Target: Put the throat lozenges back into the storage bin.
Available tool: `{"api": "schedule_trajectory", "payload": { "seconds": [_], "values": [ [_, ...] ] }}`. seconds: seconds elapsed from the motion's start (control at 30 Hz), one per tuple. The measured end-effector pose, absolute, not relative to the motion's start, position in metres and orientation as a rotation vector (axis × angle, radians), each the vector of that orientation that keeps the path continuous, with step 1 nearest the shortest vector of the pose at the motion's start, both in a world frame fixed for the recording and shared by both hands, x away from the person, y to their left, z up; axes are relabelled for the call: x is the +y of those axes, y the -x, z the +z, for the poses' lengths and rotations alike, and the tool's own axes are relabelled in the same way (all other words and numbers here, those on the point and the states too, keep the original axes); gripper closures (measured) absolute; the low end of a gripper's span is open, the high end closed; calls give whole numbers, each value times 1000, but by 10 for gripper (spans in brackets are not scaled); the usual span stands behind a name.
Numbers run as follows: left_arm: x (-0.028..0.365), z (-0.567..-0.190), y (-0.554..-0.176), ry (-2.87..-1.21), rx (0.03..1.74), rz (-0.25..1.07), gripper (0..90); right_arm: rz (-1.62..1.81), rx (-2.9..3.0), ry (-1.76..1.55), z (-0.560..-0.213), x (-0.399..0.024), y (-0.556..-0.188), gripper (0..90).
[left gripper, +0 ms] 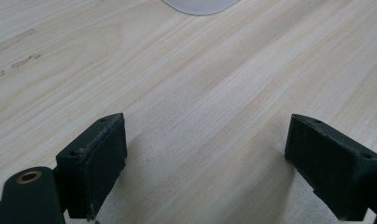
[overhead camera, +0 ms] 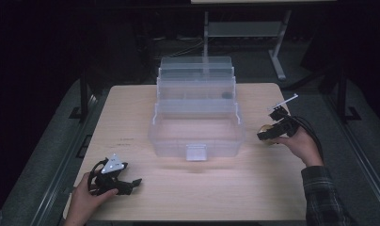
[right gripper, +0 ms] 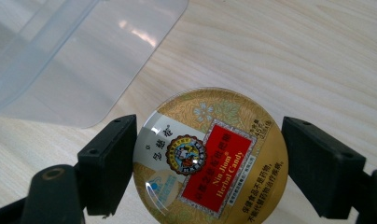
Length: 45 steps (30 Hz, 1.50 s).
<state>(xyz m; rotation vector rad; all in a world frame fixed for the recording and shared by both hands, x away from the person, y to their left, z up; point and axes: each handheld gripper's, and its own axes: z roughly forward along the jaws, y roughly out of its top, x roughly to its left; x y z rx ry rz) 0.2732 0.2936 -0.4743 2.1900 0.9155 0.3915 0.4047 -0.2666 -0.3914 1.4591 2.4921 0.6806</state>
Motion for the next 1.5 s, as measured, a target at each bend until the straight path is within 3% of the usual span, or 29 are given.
{"api": "schedule_trajectory", "payload": {
  "seconds": [1.5],
  "values": [
    [294, -474, -273, -2189, 916, 391, 119, 735, 2523, -1264, -344, -232, -389, 202]
  ]
}}
